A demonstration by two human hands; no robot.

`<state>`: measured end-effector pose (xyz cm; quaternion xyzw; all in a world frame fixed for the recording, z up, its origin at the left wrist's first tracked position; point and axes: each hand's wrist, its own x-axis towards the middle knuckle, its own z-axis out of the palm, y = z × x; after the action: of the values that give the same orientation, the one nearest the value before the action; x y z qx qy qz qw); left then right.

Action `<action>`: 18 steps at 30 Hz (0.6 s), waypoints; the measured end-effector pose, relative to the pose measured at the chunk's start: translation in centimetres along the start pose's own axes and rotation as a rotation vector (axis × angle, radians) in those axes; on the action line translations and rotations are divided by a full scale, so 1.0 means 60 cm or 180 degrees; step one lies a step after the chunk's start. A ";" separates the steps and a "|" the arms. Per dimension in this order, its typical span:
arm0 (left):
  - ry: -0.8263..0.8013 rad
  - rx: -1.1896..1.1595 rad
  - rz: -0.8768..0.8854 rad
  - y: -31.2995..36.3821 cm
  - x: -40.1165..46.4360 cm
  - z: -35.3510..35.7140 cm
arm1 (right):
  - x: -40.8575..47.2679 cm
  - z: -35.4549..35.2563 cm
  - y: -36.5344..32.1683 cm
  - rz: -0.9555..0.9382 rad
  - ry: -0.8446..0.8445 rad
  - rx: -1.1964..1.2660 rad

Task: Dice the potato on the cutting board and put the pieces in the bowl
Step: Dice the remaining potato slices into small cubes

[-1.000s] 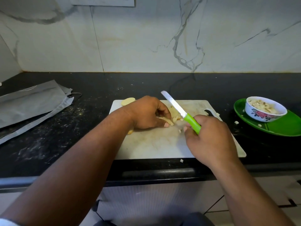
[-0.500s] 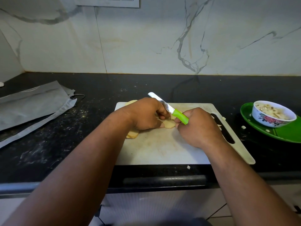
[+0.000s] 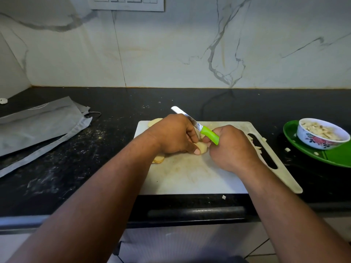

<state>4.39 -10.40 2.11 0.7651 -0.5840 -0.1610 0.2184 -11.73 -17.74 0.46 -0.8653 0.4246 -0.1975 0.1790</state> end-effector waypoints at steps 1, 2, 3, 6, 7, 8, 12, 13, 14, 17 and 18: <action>0.0036 -0.0036 -0.0029 0.001 0.000 0.001 | 0.002 0.000 0.001 -0.0005 -0.0033 0.0047; 0.0070 -0.0092 -0.0055 0.002 -0.001 0.002 | 0.003 0.000 0.002 -0.0018 -0.0065 0.0103; 0.0105 -0.0148 -0.0078 0.002 -0.001 0.004 | 0.004 -0.001 0.004 -0.0033 -0.0079 0.0164; 0.0116 -0.0276 -0.0026 0.000 -0.004 0.007 | 0.002 -0.002 0.009 -0.0088 0.0037 0.0291; 0.0094 -0.0299 0.0023 0.000 -0.005 0.008 | 0.001 -0.002 0.009 -0.0106 0.0096 0.0244; 0.0076 -0.0283 0.0071 0.000 -0.007 0.008 | 0.001 -0.001 0.008 -0.0136 0.0137 0.0164; 0.0075 -0.0084 0.0129 0.002 -0.007 0.010 | -0.001 -0.001 -0.002 -0.0314 0.0182 0.0103; 0.0100 -0.0055 0.0110 0.003 -0.007 0.009 | -0.002 -0.003 -0.004 -0.0323 0.0211 0.0138; 0.0135 -0.0045 0.0082 0.004 -0.006 0.010 | -0.005 -0.006 -0.005 -0.0306 0.0255 0.0199; 0.0184 -0.0036 -0.0021 0.012 -0.005 0.012 | -0.027 -0.020 -0.005 -0.0268 0.0263 0.0242; 0.0195 -0.0042 -0.0069 0.015 -0.005 0.013 | -0.037 -0.025 -0.003 -0.0302 0.0213 0.0147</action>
<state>3.19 -10.41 1.88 0.7745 -0.5676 -0.1437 0.2395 -13.57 -16.05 1.42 -0.8730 0.3842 -0.2443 0.1750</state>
